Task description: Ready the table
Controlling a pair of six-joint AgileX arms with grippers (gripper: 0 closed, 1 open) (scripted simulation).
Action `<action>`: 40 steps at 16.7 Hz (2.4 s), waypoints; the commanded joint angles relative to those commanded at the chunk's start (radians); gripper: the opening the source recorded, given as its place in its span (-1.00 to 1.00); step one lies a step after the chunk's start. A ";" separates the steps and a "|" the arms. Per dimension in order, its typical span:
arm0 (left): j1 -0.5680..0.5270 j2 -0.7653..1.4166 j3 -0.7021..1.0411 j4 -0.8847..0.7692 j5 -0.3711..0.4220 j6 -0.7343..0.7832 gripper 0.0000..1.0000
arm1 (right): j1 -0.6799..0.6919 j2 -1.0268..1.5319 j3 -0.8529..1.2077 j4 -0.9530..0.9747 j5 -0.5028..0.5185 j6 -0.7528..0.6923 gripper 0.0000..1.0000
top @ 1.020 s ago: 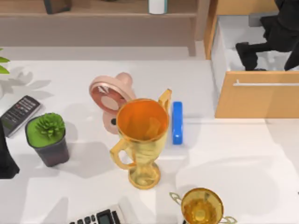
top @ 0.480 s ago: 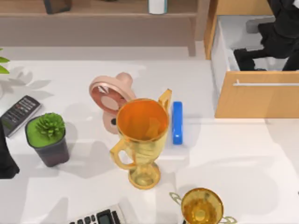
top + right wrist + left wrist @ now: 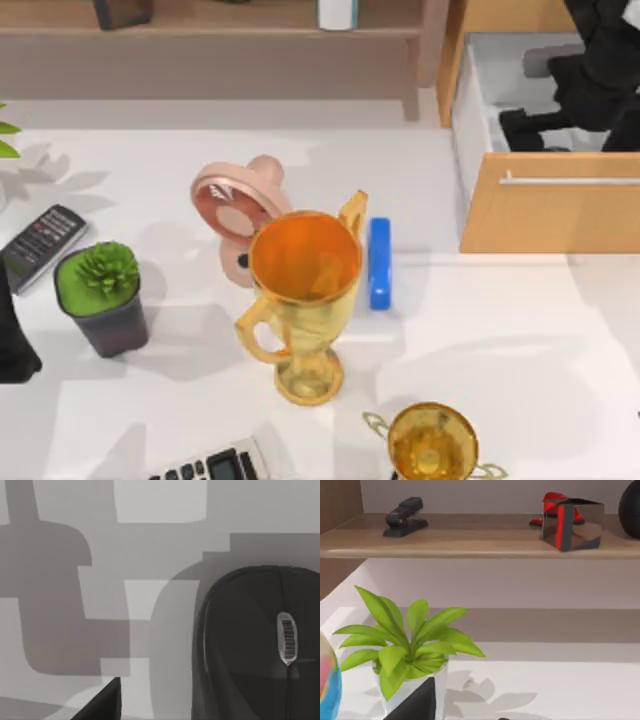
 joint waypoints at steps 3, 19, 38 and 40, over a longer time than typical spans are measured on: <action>0.000 0.000 0.000 0.000 0.000 0.000 1.00 | 0.000 0.000 0.000 0.000 0.000 0.000 0.25; 0.000 0.000 0.000 0.000 0.000 0.000 1.00 | 0.000 0.000 0.000 0.000 0.000 0.000 -1.00; 0.000 0.000 0.000 0.000 0.000 0.000 1.00 | -0.160 -0.693 -0.483 0.102 -0.049 0.026 -1.00; 0.000 0.000 0.000 0.000 0.000 0.000 1.00 | -0.187 -0.790 -0.612 0.122 -0.054 0.034 -1.00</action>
